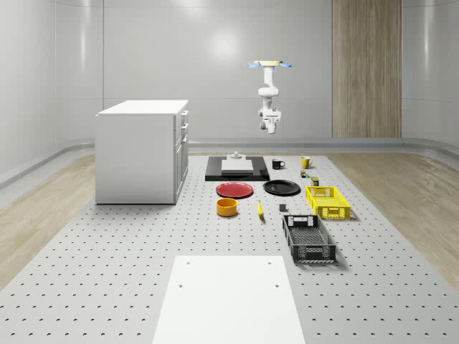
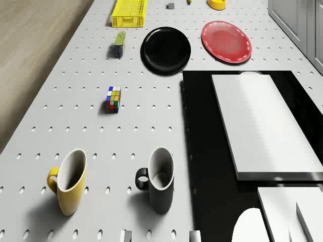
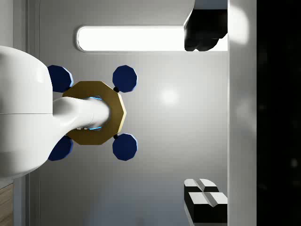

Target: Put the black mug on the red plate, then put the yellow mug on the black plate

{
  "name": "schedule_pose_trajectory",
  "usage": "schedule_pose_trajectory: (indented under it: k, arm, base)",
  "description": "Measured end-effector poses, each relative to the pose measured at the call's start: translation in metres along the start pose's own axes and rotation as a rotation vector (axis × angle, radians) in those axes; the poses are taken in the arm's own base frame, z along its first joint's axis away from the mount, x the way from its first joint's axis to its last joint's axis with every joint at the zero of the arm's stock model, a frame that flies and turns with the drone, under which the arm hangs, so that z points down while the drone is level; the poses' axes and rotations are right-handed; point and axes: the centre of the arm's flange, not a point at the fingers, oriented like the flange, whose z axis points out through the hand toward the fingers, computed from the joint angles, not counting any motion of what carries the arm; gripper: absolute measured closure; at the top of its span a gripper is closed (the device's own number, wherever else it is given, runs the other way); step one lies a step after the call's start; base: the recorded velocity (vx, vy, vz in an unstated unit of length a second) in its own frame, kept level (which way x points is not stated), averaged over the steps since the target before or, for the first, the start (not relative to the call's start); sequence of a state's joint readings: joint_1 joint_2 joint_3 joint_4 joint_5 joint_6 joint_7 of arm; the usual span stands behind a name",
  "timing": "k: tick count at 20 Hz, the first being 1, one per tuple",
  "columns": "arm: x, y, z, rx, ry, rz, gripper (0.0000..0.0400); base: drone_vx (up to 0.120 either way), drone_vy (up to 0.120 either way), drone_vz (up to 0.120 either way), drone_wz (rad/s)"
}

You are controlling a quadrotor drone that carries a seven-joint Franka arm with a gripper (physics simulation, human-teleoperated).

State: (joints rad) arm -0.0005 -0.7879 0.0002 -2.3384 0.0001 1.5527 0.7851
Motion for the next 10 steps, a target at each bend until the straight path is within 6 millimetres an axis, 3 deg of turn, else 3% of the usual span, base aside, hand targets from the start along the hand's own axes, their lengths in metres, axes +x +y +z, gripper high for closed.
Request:
schedule_pose_trajectory:
  k: [10]
  arm:
    - [-0.001, 0.001, -0.066, 0.006, 0.006, 0.000, 0.0000]
  base:
    - [0.000, 0.000, 0.000, 0.000]
